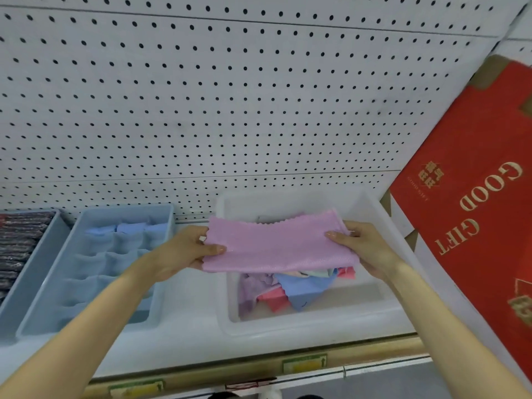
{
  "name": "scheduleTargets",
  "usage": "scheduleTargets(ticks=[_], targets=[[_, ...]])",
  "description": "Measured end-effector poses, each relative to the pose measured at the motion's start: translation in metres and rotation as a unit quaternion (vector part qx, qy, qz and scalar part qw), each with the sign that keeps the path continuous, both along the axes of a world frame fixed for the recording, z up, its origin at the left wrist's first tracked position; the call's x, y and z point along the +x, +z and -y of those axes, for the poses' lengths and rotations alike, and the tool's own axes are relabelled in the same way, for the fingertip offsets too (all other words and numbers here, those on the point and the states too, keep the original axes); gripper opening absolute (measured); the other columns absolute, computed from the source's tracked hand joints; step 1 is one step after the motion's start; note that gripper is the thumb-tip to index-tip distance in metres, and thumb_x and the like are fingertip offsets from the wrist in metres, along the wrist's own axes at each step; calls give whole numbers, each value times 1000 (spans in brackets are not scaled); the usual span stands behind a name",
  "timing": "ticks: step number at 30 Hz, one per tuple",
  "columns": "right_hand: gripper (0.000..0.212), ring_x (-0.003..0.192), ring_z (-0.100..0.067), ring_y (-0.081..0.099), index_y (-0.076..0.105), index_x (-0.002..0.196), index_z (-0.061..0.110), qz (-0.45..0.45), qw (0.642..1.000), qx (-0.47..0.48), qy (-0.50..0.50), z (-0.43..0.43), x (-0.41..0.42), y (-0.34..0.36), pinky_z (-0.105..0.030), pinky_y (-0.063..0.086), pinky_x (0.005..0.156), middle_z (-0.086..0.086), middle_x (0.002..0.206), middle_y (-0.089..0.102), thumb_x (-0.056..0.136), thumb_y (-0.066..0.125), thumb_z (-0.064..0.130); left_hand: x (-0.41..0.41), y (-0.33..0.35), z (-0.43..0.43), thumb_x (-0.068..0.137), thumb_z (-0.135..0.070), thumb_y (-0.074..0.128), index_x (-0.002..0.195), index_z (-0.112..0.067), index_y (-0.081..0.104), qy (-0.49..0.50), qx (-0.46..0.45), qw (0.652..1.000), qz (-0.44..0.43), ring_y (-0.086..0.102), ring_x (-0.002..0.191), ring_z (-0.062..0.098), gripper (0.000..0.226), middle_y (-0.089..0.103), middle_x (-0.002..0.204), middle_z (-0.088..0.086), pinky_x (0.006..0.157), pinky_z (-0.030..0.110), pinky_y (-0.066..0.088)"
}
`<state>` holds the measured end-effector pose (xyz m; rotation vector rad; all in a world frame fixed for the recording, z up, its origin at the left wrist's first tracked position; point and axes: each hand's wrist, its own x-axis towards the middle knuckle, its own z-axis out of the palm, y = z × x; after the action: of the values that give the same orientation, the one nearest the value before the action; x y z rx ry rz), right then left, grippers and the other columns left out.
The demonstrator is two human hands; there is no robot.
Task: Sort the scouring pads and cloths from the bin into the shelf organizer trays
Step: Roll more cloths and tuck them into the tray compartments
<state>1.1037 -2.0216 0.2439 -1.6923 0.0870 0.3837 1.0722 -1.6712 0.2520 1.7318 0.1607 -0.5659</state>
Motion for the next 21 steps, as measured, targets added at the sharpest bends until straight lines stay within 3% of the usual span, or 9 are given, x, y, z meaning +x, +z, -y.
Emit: scheduleTargets(ticks=[3,6,7,8,11,13,16,18,21], targets=[[33,99,-30,67,70,111,5,-38,996,75,35,14,0,3,-38,56,81,-17,111,70,79,69,16,-2,7,-8,92,9,54,87,-16,77,10,-70,997,35,71,68,16,35,73,79,10,61,22,57],[19,89,-24,69,77,94,10,-21,989,140,33,17,-5,8,-29,57,72,-14,100,72,80,65,12,-4,10,-16,67,-19,86,77,-18,81,30,-184,981,60,72,68,14,11,74,76,10,61,18,56],[25,84,-24,68,78,83,11,-19,987,156,20,15,-6,8,-27,57,68,-13,91,72,86,54,5,-5,11,-17,60,-24,89,77,-17,81,34,-205,976,59,72,71,14,20,75,78,8,63,19,56],[39,81,-25,66,76,72,10,-26,986,165,3,12,-7,9,-25,56,65,-13,85,70,89,43,-2,-5,7,-18,69,-17,83,74,-16,80,37,-217,973,63,72,73,13,6,75,80,6,64,18,56],[45,75,-26,64,68,57,5,-36,980,190,-45,4,-9,12,-24,53,59,-16,77,65,85,32,1,-5,5,-16,77,0,48,66,-12,78,55,-200,977,58,69,72,12,34,74,79,5,64,19,54],[41,66,-23,59,63,53,8,-14,985,157,-67,-1,-8,11,-21,48,53,-11,68,59,88,48,23,-6,11,-10,74,-14,45,66,-11,77,43,-167,983,54,64,69,14,33,73,82,5,61,18,51],[44,69,-19,55,63,57,16,36,998,42,-39,-2,-3,5,-25,43,60,-8,70,57,50,88,51,-4,8,-1,83,-34,61,61,-17,71,72,-60,992,90,42,56,8,29,61,73,-4,49,12,38],[44,78,-22,59,65,66,19,49,998,25,-38,-2,0,2,-30,49,66,-7,78,63,42,93,43,-3,-1,6,77,-26,79,65,-17,61,105,-10,985,136,40,59,11,23,53,66,-8,50,15,38],[36,86,-25,60,65,84,19,62,992,96,-46,-1,0,9,-26,55,64,-7,89,65,56,87,21,-6,-7,9,60,-24,89,78,-22,59,132,-29,983,123,50,64,16,36,58,70,-8,56,27,42]])
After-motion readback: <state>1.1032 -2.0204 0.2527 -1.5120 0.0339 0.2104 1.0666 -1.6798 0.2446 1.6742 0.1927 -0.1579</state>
